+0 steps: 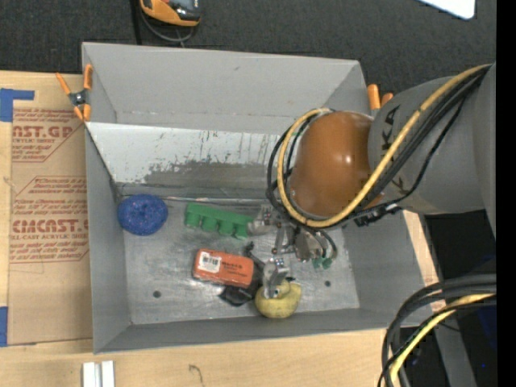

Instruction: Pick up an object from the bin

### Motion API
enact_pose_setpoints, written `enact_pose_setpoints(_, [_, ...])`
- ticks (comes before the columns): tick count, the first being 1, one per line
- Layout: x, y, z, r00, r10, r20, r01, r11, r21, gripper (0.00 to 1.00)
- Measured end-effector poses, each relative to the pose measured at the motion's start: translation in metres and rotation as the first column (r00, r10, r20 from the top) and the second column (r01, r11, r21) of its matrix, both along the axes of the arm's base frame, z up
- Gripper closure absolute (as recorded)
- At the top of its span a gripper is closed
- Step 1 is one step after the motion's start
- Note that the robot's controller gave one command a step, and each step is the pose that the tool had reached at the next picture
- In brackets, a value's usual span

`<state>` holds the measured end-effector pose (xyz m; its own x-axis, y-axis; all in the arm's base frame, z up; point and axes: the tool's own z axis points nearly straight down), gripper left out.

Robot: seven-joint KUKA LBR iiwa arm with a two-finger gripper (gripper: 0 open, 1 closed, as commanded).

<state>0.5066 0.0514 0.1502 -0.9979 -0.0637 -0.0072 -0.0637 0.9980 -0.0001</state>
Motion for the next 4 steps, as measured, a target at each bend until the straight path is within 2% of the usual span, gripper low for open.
enact_pose_setpoints(1, [0.004,0.028,-0.077,0.946,0.324,-0.005,-0.324,0.946,-0.003,1.0])
enact_pose_setpoints(2, [0.004,0.028,-0.077,0.946,0.324,-0.005,-0.324,0.946,-0.003,1.0])
enact_pose_setpoints(3, [0.001,0.024,-0.049,0.951,0.31,-0.016,-0.31,0.951,0.002,1.0])
enact_pose_setpoints(4, [0.015,0.033,0.109,0.95,0.311,-0.004,-0.311,0.95,0.0,1.0])
